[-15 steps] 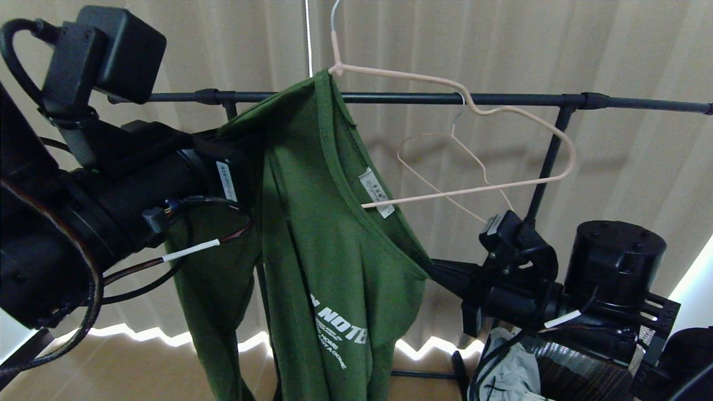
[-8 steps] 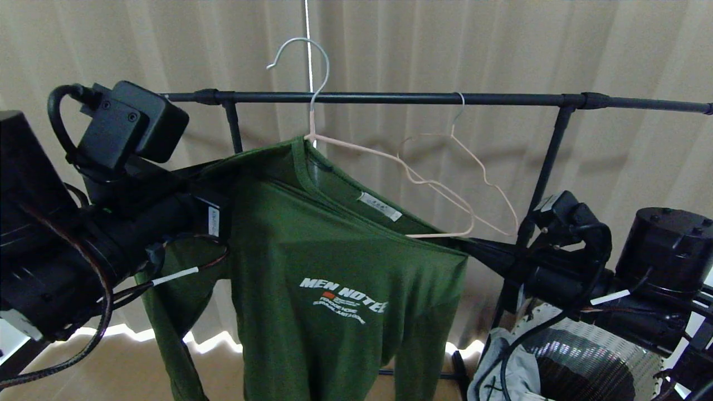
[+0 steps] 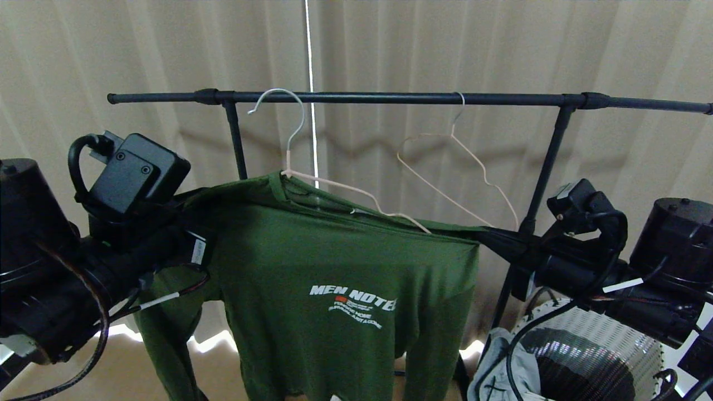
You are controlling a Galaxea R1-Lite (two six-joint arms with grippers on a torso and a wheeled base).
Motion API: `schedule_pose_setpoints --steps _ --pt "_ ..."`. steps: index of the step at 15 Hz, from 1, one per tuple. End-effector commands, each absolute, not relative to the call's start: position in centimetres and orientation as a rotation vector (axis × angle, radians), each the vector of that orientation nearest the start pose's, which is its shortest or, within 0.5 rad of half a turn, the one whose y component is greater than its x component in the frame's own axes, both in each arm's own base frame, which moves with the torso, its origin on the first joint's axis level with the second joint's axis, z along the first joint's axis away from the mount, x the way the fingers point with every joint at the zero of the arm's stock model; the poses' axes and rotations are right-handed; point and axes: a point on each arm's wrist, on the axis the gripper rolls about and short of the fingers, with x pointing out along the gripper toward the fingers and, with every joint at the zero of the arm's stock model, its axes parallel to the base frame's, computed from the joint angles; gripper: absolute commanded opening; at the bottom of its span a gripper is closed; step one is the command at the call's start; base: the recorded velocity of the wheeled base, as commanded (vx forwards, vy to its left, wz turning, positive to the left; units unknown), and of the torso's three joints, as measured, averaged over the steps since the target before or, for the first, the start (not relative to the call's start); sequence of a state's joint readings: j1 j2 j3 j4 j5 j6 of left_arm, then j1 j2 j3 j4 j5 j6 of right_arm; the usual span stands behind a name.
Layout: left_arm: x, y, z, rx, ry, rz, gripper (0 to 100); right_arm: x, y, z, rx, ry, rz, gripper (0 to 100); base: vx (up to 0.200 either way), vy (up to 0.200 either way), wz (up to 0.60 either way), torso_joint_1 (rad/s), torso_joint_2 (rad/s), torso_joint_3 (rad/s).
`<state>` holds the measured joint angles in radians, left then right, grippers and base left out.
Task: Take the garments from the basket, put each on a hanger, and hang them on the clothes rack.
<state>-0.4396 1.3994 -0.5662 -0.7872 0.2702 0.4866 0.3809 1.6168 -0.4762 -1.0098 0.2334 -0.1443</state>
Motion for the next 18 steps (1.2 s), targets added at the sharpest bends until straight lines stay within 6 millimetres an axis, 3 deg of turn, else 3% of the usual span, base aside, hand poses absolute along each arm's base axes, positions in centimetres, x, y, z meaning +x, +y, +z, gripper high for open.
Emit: schedule_pose_setpoints --steps 1,7,8,18 --pt "20.5 -9.0 20.9 0.506 0.014 -0.179 0 23.2 10.4 16.4 -0.150 0.067 0.639 0 0.000 0.000 0.00 0.000 0.00 0.000" --pt "20.7 -9.3 20.5 0.510 0.028 -0.190 0 21.7 12.7 18.3 -0.161 0.106 0.751 0 0.000 0.000 0.00 0.000 0.00 0.000" --pt "20.7 -9.3 20.4 0.511 0.031 -0.191 0 20.9 13.6 18.4 -0.164 0.107 0.801 100 0.000 0.000 0.00 0.000 0.00 0.000" --pt "20.8 -9.4 20.9 0.370 0.035 -0.131 0 19.3 13.7 18.7 -0.202 0.074 0.837 100 0.000 0.000 0.00 0.000 0.00 0.000"
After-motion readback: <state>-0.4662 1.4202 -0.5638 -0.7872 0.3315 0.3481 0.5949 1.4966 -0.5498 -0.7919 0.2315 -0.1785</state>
